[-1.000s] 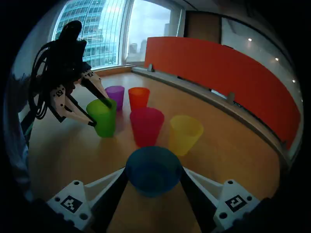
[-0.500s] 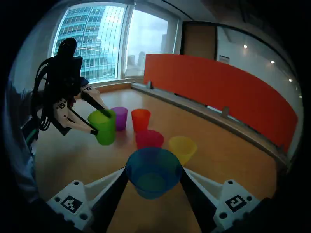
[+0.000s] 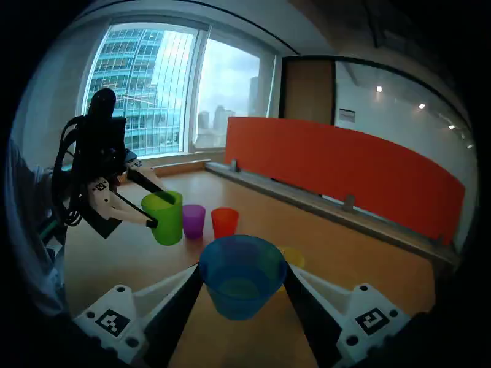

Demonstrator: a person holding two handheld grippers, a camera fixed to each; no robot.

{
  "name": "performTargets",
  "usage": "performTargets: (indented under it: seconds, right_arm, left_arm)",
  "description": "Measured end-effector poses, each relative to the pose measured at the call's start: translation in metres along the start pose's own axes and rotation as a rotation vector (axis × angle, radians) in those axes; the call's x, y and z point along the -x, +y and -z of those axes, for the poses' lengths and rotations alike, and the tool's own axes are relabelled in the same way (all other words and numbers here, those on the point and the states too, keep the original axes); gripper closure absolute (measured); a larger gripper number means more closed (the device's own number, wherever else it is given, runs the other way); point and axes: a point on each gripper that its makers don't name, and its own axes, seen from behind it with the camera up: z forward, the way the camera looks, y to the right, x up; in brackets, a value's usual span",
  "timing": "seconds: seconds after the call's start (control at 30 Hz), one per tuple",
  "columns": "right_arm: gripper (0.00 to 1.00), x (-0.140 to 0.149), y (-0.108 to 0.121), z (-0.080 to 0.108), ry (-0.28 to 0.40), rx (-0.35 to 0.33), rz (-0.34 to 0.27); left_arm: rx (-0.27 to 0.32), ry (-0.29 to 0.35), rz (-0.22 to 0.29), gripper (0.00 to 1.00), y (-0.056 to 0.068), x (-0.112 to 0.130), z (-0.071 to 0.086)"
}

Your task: Pour water

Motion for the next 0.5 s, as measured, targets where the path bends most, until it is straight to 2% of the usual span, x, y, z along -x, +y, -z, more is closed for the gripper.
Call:
performTargets:
  seconds: [0.27,0.5]
  right_arm:
    - [0.08,-0.026,-0.004,0.003,0.077,0.018,-0.004]
    - [0.08,-0.050,-0.005,0.003,0.145,0.038,-0.012]
  left_arm:
    - [-0.017,0.058,0.027,0.13,-0.006,-0.016,0.012]
    - [-0.022,0.104,0.038,0.13,-0.007,-0.029,0.020]
